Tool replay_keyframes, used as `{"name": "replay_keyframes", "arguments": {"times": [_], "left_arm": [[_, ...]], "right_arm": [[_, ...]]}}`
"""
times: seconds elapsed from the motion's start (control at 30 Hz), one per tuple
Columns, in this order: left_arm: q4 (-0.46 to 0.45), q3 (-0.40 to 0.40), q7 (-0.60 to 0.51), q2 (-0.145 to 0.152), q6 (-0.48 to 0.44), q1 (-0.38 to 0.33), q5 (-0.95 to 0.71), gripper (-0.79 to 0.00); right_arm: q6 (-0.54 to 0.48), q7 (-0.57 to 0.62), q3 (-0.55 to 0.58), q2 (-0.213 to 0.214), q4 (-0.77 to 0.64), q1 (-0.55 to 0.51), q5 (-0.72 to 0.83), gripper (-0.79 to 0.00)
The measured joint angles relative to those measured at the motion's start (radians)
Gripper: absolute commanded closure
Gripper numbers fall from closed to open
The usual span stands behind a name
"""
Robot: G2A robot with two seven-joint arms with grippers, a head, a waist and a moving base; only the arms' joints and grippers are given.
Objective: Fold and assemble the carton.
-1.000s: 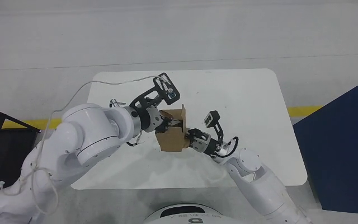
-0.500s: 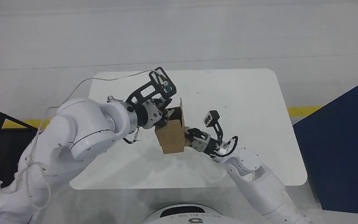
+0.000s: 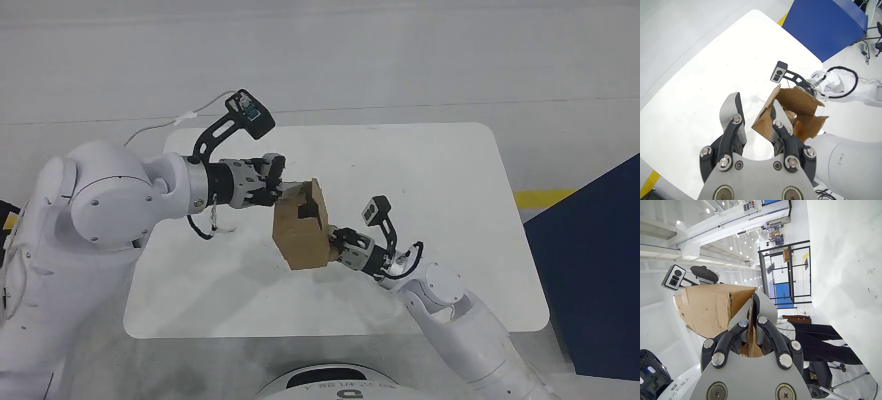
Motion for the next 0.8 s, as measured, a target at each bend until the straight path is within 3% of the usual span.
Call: {"name": "replay_keyframes", "arguments": {"times": [0.43,0.8], "left_arm": [[0.055,-0.078,-0.012,0.017,-0.007,0.056,-0.054,-0.785],[-0.018,-0.011,0.019,0.021,0.027,0.077,0.175,-0.785]], "right_arm": [[0.001,0.003,-0.003,-0.003,0.005,0.008,0.003,0.0],[0.007,0.008,-0.012,-0.006,0.014,0.021,0.001,0.0]]}}
